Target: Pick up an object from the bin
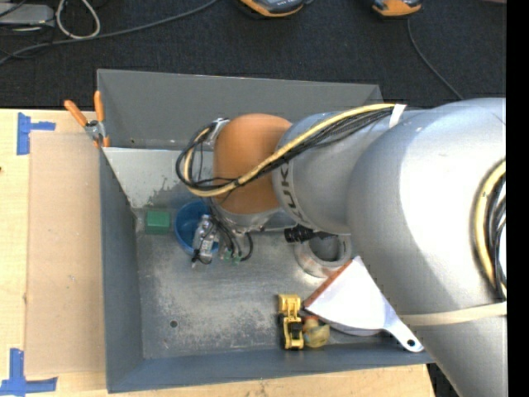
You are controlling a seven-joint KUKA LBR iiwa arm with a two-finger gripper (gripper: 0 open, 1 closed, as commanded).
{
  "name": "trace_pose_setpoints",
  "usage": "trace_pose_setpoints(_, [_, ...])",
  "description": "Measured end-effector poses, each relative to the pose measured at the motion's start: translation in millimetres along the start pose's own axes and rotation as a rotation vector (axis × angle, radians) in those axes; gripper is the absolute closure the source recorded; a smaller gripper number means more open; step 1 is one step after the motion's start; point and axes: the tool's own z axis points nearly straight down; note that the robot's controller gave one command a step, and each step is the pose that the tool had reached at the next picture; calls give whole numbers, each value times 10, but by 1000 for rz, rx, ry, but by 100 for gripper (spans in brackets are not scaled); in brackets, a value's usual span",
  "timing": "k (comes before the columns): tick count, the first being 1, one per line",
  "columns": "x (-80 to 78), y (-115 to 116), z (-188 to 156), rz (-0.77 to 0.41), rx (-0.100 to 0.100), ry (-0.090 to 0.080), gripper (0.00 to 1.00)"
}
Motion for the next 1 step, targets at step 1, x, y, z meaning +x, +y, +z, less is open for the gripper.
trace_pose_setpoints(1, [11, -7, -136, 1, 1, 4, 100])
